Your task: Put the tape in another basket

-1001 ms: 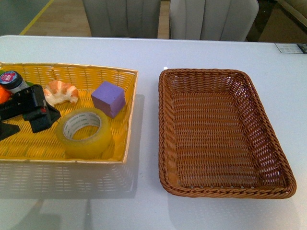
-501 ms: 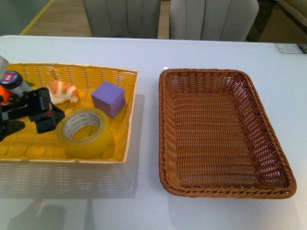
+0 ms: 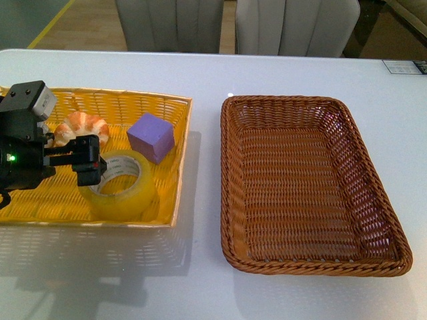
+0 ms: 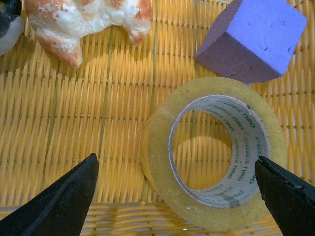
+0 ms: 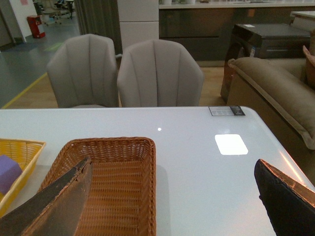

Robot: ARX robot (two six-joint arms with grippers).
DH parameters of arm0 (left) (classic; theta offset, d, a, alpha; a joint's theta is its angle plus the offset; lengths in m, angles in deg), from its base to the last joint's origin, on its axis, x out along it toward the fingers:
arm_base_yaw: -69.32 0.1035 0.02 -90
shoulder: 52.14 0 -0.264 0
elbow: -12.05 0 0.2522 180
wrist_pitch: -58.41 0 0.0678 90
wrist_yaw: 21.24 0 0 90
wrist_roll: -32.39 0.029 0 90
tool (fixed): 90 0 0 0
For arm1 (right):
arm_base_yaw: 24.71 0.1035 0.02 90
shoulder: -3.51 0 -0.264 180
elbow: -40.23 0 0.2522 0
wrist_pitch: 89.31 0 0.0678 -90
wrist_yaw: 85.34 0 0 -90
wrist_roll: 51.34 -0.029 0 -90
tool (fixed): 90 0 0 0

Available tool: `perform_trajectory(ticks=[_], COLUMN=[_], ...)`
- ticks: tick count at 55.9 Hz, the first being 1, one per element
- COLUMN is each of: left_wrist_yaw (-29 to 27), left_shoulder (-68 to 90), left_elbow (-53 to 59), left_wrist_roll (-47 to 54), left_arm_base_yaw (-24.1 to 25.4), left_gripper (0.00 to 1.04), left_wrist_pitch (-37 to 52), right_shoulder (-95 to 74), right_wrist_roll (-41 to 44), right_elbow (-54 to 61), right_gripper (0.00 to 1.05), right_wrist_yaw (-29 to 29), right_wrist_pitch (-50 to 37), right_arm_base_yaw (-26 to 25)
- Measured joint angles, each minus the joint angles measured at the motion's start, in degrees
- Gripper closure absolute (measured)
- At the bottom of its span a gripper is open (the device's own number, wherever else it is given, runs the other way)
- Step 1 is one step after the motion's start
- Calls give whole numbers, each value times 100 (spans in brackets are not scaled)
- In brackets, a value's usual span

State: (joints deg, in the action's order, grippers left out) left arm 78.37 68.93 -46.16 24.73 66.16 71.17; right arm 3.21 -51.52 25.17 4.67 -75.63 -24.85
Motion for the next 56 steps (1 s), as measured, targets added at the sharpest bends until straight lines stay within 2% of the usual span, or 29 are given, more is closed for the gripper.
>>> perform_trajectory(ticks=[37,48,56], left_wrist_yaw=[-219,-326,-313], left_shoulder=[743,765,765], left_elbow=[-514,-566,-579], left_wrist_roll=[398,413,409], left_arm_base_yaw=[-15,-17,-39], left_gripper=[10,51,72], left_wrist_pitch=[-225,-229,-229], right_shoulder=[0,0,0], right_wrist_roll=[0,0,0], right_elbow=[0,0,0], right_gripper=[9,9,9], right_wrist_yaw=[0,0,0], right_wrist_pitch=[0,0,0], right_arm_base_yaw=[2,2,2])
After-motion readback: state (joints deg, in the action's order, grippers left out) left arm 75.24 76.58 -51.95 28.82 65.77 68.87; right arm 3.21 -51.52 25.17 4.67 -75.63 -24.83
